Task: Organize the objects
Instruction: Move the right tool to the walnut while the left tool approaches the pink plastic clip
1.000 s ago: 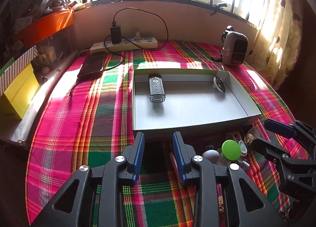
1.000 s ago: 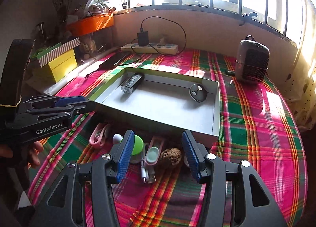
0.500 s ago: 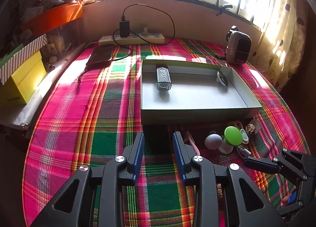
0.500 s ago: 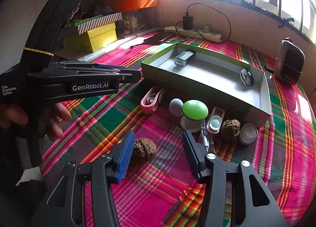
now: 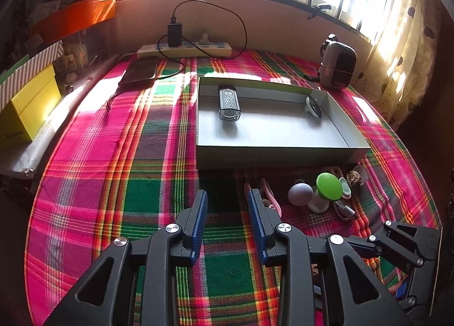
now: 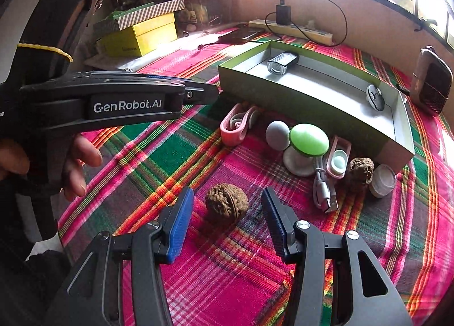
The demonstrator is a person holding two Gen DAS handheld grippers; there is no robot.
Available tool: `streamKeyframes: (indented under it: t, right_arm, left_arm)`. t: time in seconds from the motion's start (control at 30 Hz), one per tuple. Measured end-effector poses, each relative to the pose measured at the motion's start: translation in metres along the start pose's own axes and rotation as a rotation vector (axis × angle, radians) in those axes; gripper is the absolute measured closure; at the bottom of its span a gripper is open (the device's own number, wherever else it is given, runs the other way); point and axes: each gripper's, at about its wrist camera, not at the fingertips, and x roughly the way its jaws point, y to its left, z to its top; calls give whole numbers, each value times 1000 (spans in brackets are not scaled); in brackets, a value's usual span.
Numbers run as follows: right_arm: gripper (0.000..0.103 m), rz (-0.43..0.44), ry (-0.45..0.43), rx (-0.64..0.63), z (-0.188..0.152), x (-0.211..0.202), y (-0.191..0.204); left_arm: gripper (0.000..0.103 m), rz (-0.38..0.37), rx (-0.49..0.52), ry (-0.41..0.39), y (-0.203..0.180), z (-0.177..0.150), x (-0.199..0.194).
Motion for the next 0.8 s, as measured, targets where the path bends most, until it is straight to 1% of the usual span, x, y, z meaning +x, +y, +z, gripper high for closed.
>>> streamKeyframes:
  t: [0.03,0.2,0.23,0.37,0.53,0.8]
  right_arm:
    - [59,-3,4,1,0,1,0]
    - [68,-31,8,-11,0,2,1]
    - [72,-37,7,-13,0,2,1]
    - [72,-45,6,-17,-1,2,0]
    - [72,-73,-1,-1,-3,-1,-3]
    - [72,-121,-25,71,-7,-12,-21]
  left_arm:
    - [75,-2,2,1,0,0,0]
    - [75,-25,5,7,-3,-1,0]
    - [74,-32,5,7,-3,-1,0]
    - [70,-64,8,2,-7,-1,-1]
    - [70,-70,31,17,-14,-1,2]
    - [69,-73,57,51,-24,-5,13]
